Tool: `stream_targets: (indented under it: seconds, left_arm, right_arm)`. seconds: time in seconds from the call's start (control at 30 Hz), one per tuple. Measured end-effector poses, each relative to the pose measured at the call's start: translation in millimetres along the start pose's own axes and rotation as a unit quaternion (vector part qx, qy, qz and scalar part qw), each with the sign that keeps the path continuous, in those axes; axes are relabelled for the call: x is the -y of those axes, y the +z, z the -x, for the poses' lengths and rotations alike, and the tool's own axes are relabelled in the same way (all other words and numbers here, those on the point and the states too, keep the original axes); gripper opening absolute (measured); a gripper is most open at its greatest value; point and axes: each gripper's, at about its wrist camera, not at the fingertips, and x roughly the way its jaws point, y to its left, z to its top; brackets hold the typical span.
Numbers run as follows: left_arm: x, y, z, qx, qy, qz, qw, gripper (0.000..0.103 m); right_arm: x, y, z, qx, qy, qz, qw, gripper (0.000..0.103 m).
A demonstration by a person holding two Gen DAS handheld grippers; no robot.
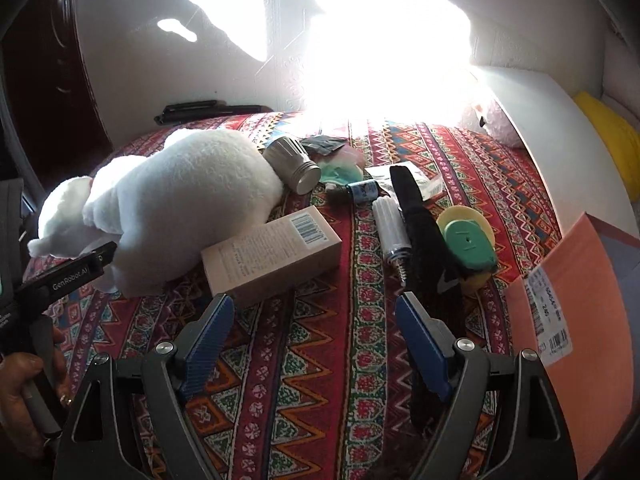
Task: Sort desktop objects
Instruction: 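Grasp the white plastic cup with the left tool while the right tool grasps the beige cardboard box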
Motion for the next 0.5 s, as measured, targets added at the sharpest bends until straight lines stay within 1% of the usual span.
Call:
stream_targets:
  seconds: [0.03, 0.07, 0.1, 0.17, 0.27, 0.33, 0.37, 0.4, 0.47, 0.5]
  left_arm:
    - [4, -1, -2, 0.0, 0.0, -0.017, 0.9999, 0.062]
    - [8, -2, -2, 0.003, 0.008, -0.03, 0.9995, 0.059]
    - [12, -4, -2, 0.007, 0.017, -0.044, 0.9989, 0.059]
    - [16, -7, 1, 0.012, 0.019, -0.048, 0.9986, 0.059]
    - [17, -9, 2, 0.011, 0.015, -0.046, 0.9988, 0.059]
    - [20, -9, 2, 0.01, 0.016, -0.05, 0.9986, 0.059]
    - [21, -8, 2, 0.01, 0.016, -0.053, 0.9984, 0.059]
    - [21, -8, 2, 0.01, 0.015, -0.055, 0.9983, 0.059]
    - [22, -8, 2, 0.006, 0.013, -0.052, 0.9986, 0.059]
    - [22, -8, 3, 0.003, 0.01, -0.049, 0.9987, 0.059]
  right_arm:
    - [-3, 3, -9, -0.002, -0.003, 0.005, 1.0, 0.086]
    - [-5, 5, -20, -0.008, -0.002, 0.003, 1.0, 0.087]
    - [-4, 7, -31, -0.018, -0.001, -0.008, 1.0, 0.088]
    - [-1, 13, -49, -0.034, -0.002, -0.049, 0.998, 0.088]
    - [4, 33, -67, -0.033, -0.003, -0.11, 0.993, 0.088]
    - [6, 46, -79, -0.033, -0.006, -0.152, 0.988, 0.09]
    - [5, 47, -91, -0.056, -0.008, -0.169, 0.984, 0.093]
    - [5, 49, -103, -0.079, -0.009, -0.185, 0.979, 0.093]
    - [7, 47, -128, -0.127, -0.005, -0.22, 0.967, 0.096]
    - [7, 46, -134, -0.13, -0.002, -0.221, 0.967, 0.101]
